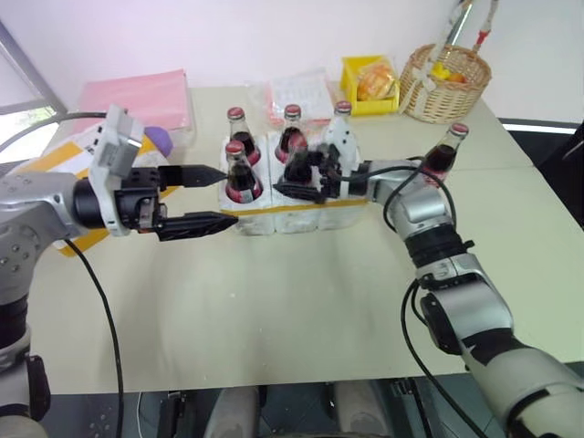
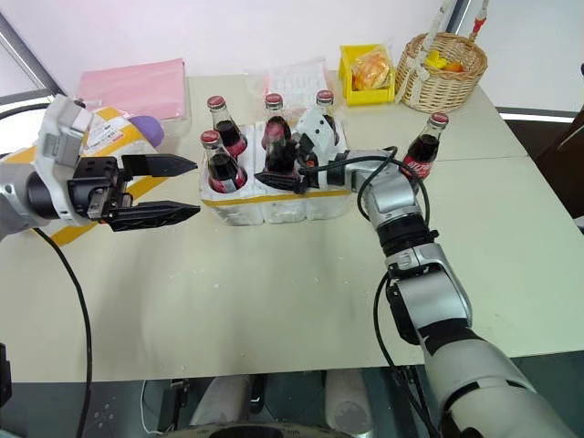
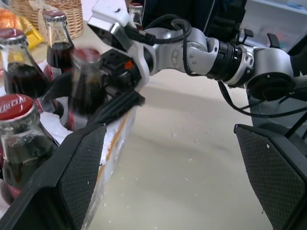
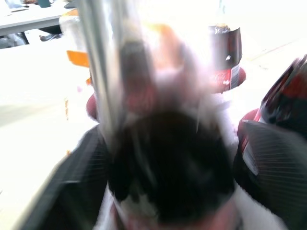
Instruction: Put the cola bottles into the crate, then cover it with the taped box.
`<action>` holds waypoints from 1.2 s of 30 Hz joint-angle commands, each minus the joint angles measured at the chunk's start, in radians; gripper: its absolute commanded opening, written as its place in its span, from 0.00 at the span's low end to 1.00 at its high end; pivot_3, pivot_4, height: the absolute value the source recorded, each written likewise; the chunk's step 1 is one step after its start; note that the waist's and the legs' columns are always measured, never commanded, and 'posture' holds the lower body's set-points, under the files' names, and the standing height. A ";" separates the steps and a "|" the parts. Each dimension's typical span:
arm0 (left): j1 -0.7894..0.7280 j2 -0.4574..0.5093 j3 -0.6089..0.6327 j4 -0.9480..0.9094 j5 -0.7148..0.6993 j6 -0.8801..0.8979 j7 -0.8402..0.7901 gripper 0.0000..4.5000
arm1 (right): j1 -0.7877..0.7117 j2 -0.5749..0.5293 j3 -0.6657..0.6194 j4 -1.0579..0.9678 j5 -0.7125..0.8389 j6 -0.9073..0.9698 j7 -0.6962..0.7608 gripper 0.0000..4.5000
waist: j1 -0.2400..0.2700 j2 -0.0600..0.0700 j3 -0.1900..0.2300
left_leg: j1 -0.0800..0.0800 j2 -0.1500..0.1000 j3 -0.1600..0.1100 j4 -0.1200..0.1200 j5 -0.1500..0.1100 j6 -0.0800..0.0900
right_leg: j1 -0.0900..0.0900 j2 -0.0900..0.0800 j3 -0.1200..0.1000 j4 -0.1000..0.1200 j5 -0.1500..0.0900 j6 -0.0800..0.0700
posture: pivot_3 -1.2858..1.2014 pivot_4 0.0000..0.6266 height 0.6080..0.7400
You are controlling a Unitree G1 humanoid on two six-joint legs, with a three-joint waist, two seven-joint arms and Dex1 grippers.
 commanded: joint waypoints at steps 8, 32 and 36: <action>-0.058 -0.012 -0.029 0.031 0.012 -0.053 -0.014 1.00 | 0.201 -0.163 -0.136 -0.425 0.138 0.219 0.028 1.00 | 0.014 0.000 0.000 | 0.000 0.000 0.000 0.000 0.000 0.000 | 0.001 0.000 0.000 -0.001 0.000 0.000 | 0.52 0.24 0.98; -0.161 -0.073 -0.123 0.136 0.087 -0.100 -0.080 1.00 | 0.656 -0.340 -0.558 -0.707 0.208 0.374 -0.414 1.00 | 0.006 0.000 0.000 | 0.001 0.000 0.004 0.001 0.000 0.001 | 0.002 -0.001 0.003 -0.001 0.000 0.000 | 0.52 0.24 0.98; -0.157 -0.071 -0.117 0.129 0.084 -0.096 -0.076 1.00 | 0.626 -0.331 -0.553 -0.655 0.195 0.343 -0.442 1.00 | 0.007 -0.001 0.000 | 0.001 0.000 0.004 0.001 0.000 0.001 | 0.002 -0.001 0.003 -0.001 0.000 0.000 | 0.52 0.24 0.98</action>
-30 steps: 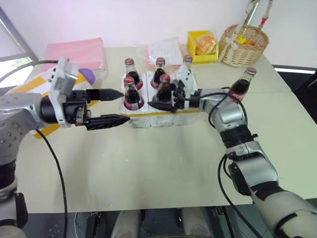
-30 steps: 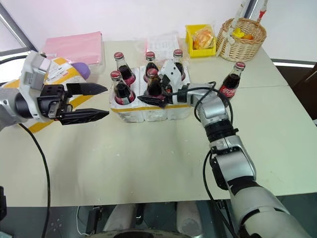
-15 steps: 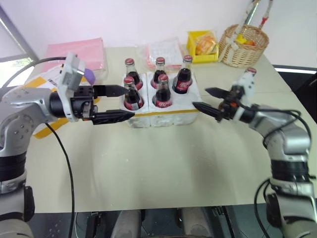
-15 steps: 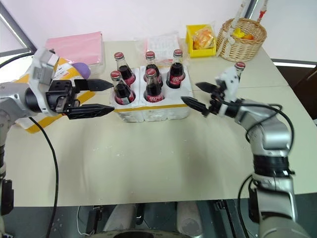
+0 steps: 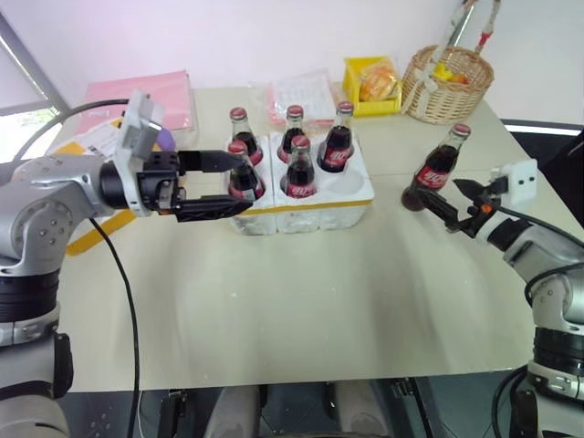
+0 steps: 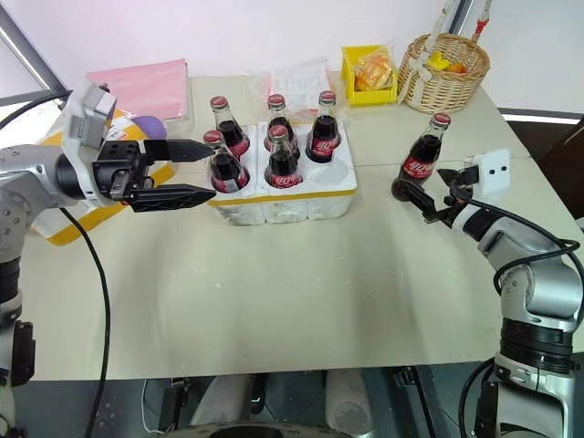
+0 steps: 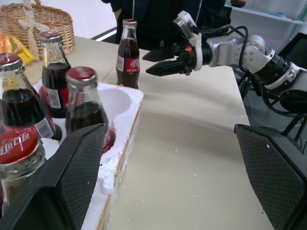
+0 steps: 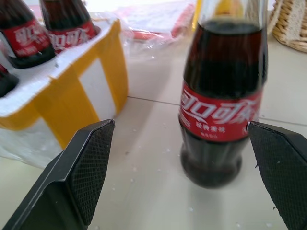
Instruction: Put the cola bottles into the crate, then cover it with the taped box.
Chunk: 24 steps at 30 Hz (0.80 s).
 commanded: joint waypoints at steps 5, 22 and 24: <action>-0.005 0.009 0.023 -0.034 -0.010 -0.002 0.009 1.00 | -0.094 0.002 0.030 0.129 -0.034 -0.110 -0.028 1.00 | -0.001 0.000 0.000 | 0.000 0.000 0.000 0.000 0.000 0.000 | 0.000 0.000 0.000 0.000 0.000 0.000 | 0.52 0.24 0.98; 0.013 0.011 0.043 -0.070 -0.032 0.016 0.044 1.00 | -0.321 0.055 0.122 0.507 -0.100 -0.299 -0.019 0.70 | -0.003 0.000 0.000 | 0.000 0.000 0.000 0.000 0.000 0.000 | 0.000 0.000 0.000 0.000 0.000 0.000 | 0.52 0.24 0.98; 0.019 0.015 0.049 -0.076 -0.035 0.018 0.046 1.00 | -0.329 0.050 0.121 0.501 -0.093 -0.293 -0.008 0.62 | -0.004 0.000 0.000 | 0.000 0.000 0.000 -0.001 0.000 0.000 | 0.000 0.000 0.000 0.000 0.000 0.000 | 0.52 0.24 0.98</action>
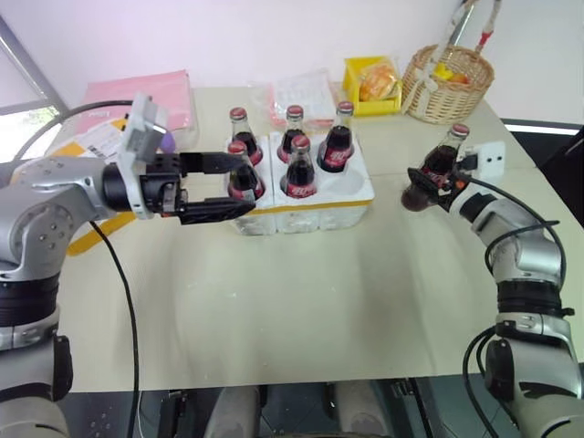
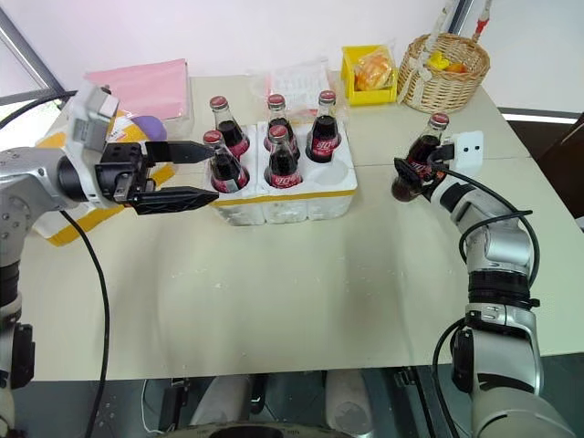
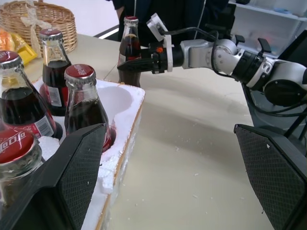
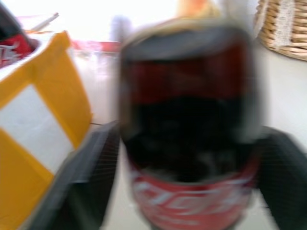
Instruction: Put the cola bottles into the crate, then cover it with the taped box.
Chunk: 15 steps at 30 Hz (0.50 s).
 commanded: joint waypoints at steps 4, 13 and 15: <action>0.016 0.019 0.050 -0.040 -0.027 0.000 0.009 1.00 | -0.055 -0.026 -0.018 -0.051 0.029 -0.007 0.038 0.62 | 0.000 0.000 0.000 | 0.000 0.000 0.000 0.000 0.000 0.000 | 0.000 0.000 0.000 0.000 0.000 0.000 | 0.52 0.24 0.98; 0.026 0.017 0.056 -0.048 -0.033 0.004 0.017 1.00 | -0.240 -0.047 0.007 -0.141 0.123 0.085 0.188 0.62 | -0.001 0.003 0.002 | 0.000 0.000 0.004 -0.001 0.000 0.000 | -0.003 0.000 0.004 0.001 0.000 0.000 | 0.52 0.24 0.98; 0.026 0.017 0.056 -0.048 -0.032 0.004 0.018 1.00 | -0.271 -0.040 0.012 -0.166 0.153 0.120 0.217 0.62 | 0.001 0.003 0.002 | 0.000 0.000 0.004 -0.001 0.000 0.000 | -0.003 0.000 0.004 0.000 0.000 0.000 | 0.52 0.24 0.98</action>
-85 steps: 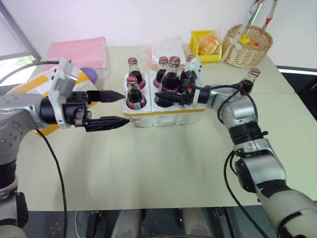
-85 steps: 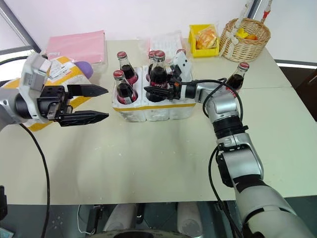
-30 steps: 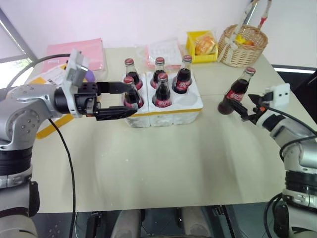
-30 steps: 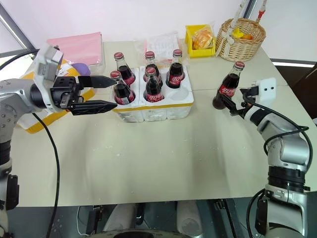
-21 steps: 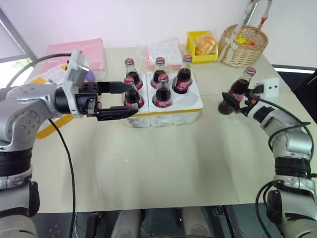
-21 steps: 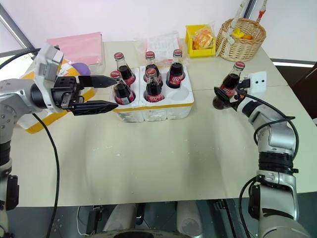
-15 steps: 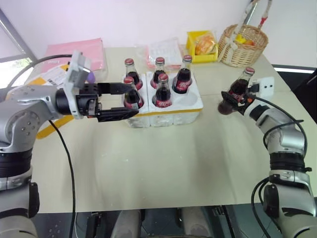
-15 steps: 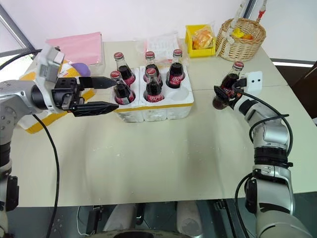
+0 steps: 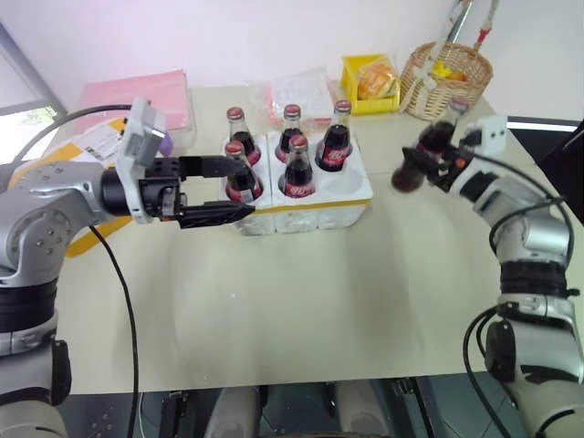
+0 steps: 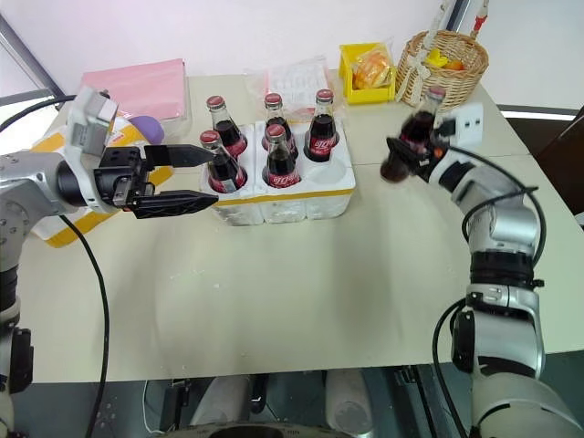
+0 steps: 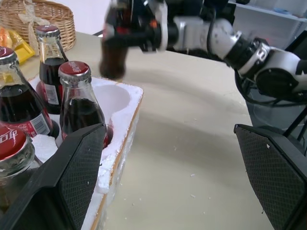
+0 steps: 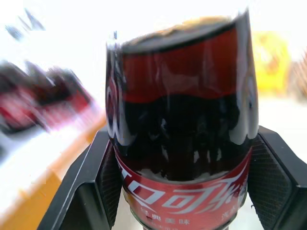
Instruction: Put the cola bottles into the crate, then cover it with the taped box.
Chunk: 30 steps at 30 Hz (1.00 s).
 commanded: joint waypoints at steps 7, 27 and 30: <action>0.007 0.017 0.050 -0.033 -0.025 0.000 0.014 1.00 | -0.082 0.039 0.049 -0.229 0.174 0.172 0.119 0.62 | 0.001 0.000 0.000 | 0.000 0.000 0.001 0.001 0.000 0.000 | 0.000 0.000 0.001 0.000 0.000 0.000 | 0.52 0.24 0.98; 0.019 0.034 0.067 -0.042 -0.044 0.001 0.037 1.00 | 0.008 0.095 0.214 -0.179 0.007 0.055 0.118 0.62 | 0.001 -0.001 0.000 | 0.001 0.001 0.004 0.000 0.000 0.001 | -0.001 0.001 0.004 0.000 0.000 0.000 | 0.52 0.24 0.98; 0.019 0.035 0.067 -0.042 -0.044 0.001 0.038 1.00 | 0.010 0.102 0.231 -0.156 -0.023 0.039 0.123 0.62 | 0.000 -0.001 0.000 | 0.001 0.001 0.004 0.001 0.000 0.001 | -0.001 0.001 0.004 0.000 0.000 0.000 | 0.52 0.24 0.98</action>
